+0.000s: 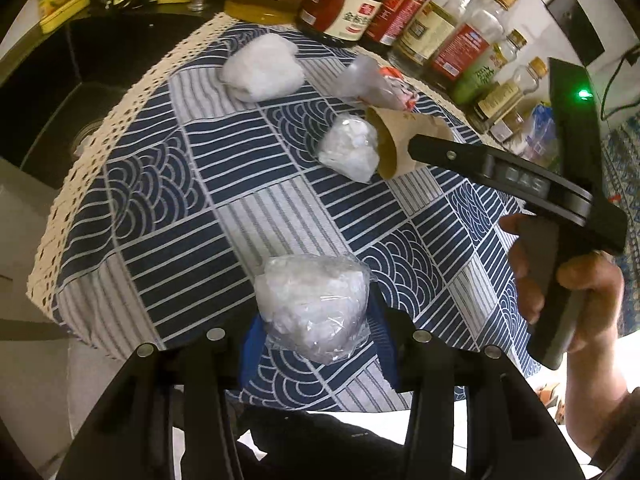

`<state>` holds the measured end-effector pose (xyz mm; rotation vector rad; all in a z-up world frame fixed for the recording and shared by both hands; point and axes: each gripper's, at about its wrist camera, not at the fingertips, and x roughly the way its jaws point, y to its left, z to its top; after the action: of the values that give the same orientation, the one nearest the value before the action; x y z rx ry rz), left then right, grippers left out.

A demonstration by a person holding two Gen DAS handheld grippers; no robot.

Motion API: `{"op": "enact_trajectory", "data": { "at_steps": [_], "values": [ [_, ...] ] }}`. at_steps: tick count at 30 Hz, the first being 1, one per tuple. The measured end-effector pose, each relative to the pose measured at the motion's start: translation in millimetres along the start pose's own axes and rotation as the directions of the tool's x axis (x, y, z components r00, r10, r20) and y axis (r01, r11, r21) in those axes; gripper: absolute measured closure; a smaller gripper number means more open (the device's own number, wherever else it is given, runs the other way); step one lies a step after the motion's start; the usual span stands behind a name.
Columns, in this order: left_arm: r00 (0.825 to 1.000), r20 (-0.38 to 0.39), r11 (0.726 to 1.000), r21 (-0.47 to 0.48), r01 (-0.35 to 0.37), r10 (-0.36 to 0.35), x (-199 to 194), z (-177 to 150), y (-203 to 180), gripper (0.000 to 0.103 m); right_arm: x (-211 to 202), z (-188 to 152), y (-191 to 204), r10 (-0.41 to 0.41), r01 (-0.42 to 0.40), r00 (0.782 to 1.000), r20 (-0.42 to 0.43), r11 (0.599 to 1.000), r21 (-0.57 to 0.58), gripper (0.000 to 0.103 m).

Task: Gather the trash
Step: 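Grasp the clear tissue-filled plastic bag with the left tool while the right tool grasps the brown paper cup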

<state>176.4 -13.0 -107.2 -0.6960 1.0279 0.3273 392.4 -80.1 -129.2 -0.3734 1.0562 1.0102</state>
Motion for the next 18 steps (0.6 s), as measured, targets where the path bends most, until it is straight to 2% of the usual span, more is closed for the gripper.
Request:
{"op": "enact_trajectory", "data": {
  "at_steps": [11, 15, 18],
  "values": [
    [1.000, 0.015, 0.999, -0.049, -0.007, 0.008, -8.8, 2.6, 18.1, 0.058, 24.3, 15.4, 1.8, -0.040, 0.040, 0.999, -0.034, 0.999, 0.015, 0.005],
    [1.000, 0.015, 0.999, -0.051, -0.004, 0.004, -8.6, 6.6, 20.7, 0.058, 28.6, 15.8, 2.3, -0.068, 0.068, 0.996, -0.057, 0.998, 0.004, 0.014],
    [1.000, 0.014, 0.999, -0.049, 0.005, -0.004, -8.2, 9.1, 21.1, 0.058, 28.1, 15.6, 2.6, -0.070, 0.070, 0.996, -0.059, 0.998, 0.002, 0.015]
  ]
}}
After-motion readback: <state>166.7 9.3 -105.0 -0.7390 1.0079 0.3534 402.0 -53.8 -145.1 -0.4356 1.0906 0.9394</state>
